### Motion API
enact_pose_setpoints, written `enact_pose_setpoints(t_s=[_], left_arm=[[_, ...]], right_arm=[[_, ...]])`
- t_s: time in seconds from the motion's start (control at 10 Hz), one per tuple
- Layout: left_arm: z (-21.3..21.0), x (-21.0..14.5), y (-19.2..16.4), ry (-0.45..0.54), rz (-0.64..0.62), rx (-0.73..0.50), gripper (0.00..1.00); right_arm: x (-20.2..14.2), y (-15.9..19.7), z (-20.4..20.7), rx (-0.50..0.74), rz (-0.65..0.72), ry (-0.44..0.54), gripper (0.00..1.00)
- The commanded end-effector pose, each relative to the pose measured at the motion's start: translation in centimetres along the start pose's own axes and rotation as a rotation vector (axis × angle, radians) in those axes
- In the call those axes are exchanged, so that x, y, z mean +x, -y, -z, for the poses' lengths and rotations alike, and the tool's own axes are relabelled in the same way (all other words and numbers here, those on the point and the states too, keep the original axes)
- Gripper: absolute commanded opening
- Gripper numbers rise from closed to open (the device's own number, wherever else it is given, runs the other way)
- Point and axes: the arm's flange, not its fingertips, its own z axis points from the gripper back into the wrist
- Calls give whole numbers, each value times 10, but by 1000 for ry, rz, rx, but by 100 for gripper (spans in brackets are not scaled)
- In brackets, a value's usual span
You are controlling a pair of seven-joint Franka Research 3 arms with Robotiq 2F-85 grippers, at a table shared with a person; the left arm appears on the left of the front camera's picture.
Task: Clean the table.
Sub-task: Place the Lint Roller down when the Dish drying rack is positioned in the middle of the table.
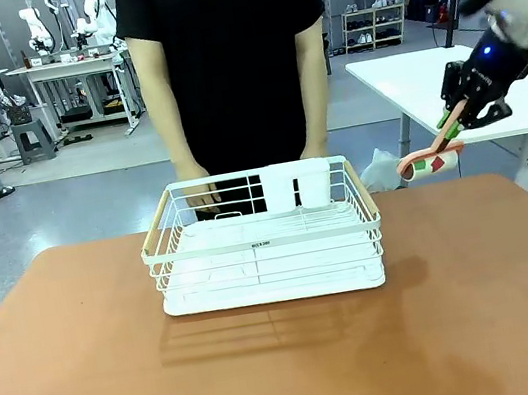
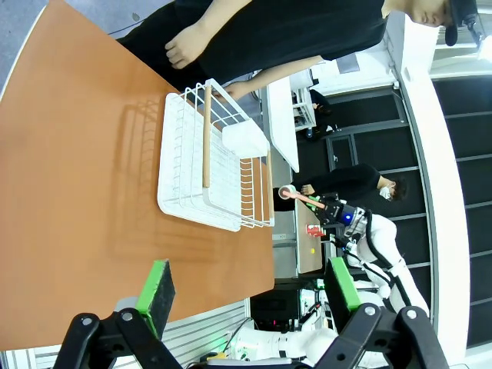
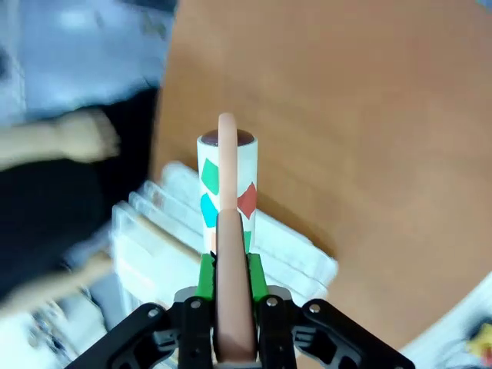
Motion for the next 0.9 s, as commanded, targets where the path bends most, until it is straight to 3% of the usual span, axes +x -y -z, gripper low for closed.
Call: enact_pose_setpoints(t_s=[0.0, 0.3, 0.8], left_arm=[[-3, 2, 0, 2, 14, -23, 100], [-3, 2, 0, 2, 14, -23, 100], [-3, 2, 0, 2, 14, -23, 100]], right_arm=[[-12, 19, 50, 56, 158, 236, 21], [0, 36, 72, 92, 221, 248, 21], [17, 49, 96, 15, 246, 199, 21]])
